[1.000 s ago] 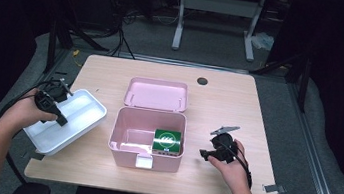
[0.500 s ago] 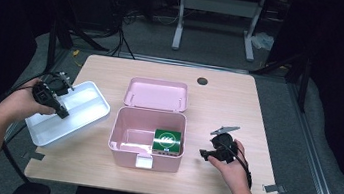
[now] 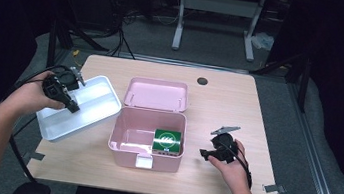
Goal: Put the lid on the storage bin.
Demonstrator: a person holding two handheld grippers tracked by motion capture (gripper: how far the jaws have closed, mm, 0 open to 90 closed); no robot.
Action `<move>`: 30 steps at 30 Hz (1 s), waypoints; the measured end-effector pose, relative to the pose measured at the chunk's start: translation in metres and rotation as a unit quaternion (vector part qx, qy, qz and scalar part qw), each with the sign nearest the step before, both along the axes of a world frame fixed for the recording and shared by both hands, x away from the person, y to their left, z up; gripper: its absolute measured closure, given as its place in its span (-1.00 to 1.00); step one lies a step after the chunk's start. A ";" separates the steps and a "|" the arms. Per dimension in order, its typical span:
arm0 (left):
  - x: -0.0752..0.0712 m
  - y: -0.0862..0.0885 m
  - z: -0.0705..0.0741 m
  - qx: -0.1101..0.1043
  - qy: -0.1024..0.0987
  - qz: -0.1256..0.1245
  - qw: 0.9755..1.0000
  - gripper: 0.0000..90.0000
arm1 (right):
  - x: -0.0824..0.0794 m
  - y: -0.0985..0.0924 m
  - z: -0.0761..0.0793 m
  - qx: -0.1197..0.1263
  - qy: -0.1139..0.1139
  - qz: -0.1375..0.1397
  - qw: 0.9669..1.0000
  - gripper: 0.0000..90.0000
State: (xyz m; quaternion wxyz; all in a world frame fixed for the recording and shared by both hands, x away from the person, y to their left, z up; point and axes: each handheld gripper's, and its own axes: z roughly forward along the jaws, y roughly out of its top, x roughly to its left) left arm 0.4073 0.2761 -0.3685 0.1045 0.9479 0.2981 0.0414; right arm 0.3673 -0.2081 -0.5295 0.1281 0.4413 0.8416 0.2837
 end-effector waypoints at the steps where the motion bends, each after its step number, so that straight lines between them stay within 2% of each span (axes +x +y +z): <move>1: 0.001 -0.003 0.001 0.001 0.001 -0.004 1.000 0.98 | 0.000 0.000 0.000 0.002 0.001 0.002 1.000 -0.19; 3: 0.003 -0.011 0.003 0.004 -0.001 -0.012 1.000 0.98 | 0.000 0.000 -0.001 0.001 0.001 0.001 1.000 -0.19; 9: 0.008 -0.038 0.009 0.011 -0.015 -0.059 0.998 0.99 | 0.000 -0.001 0.000 0.000 -0.002 -0.001 1.000 -0.19; 17: 0.008 -0.077 0.007 0.011 -0.011 -0.107 0.994 0.99 | 0.000 -0.002 0.000 0.001 -0.002 0.000 1.000 -0.19; 23: 0.009 -0.105 0.005 0.011 -0.009 -0.139 0.990 0.98 | 0.000 -0.003 0.000 0.006 -0.003 0.000 1.000 -0.19; 30: 0.009 -0.134 0.003 0.016 -0.010 -0.178 0.984 0.98 | 0.001 -0.004 0.000 0.003 -0.006 -0.001 1.000 -0.19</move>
